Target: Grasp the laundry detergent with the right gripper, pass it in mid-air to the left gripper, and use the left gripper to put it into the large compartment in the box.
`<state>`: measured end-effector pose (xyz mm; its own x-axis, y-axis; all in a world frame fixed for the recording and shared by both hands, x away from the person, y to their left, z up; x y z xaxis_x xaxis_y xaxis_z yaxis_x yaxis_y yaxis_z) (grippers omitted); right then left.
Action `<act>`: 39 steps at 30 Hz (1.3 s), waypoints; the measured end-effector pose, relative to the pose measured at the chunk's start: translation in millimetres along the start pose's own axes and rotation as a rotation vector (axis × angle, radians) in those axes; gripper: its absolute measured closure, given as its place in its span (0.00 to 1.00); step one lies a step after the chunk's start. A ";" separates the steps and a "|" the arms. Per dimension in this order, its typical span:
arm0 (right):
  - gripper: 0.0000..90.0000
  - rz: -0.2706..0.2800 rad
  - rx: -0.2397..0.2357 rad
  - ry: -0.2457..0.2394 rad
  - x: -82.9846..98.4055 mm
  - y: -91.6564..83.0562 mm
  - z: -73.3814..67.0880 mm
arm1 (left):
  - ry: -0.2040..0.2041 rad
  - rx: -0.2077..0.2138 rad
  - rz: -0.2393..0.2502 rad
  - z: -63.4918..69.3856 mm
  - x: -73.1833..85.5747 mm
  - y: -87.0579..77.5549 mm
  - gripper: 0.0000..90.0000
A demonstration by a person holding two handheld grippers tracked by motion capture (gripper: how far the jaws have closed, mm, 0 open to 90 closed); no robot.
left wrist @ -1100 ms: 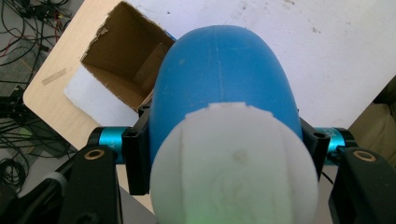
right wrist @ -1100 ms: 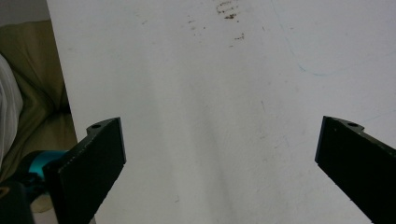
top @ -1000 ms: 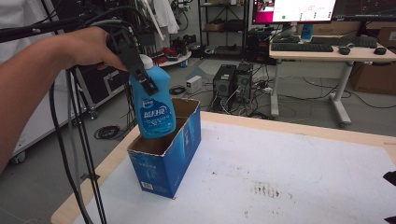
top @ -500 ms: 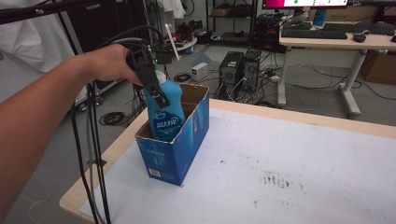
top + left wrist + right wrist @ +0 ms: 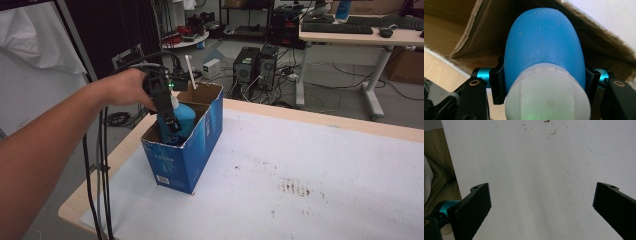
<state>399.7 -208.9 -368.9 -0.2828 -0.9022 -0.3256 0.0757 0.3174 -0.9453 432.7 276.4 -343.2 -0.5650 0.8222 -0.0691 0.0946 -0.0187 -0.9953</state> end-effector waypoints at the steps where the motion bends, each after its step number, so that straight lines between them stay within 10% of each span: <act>1: 0.01 -0.002 0.000 0.004 0.0 1.0 0.1 | 0.002 0.002 -0.007 0.2 0.2 2.4 0.42; 24: 0.01 -0.007 -0.018 -0.020 -7.3 9.3 -4.0 | -0.046 0.052 0.025 1.8 4.9 17.3 0.32; 31: 0.01 -0.004 -0.010 -0.015 -6.0 7.2 -4.2 | -0.115 0.020 0.096 -2.4 4.5 -7.5 0.24; 39: 0.01 0.015 -0.005 -0.009 -6.9 3.8 -4.5 | -0.091 -0.020 0.150 3.5 -6.1 -56.0 0.24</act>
<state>397.7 -200.1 -370.2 -0.2733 -0.8999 -0.3398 0.0747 0.3323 -0.9402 427.9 270.5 -287.3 -0.6154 0.7560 -0.2230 0.1988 -0.1249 -0.9720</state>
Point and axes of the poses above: each handheld gripper's, and its own axes: y roughly forward along the jaws, x roughly out of its underside, z roughly to its right, the point moved 8 cm from there along y, roughly forward along the jaws, and after that the axes turned 6 degrees about -z, right-handed, at the moved point
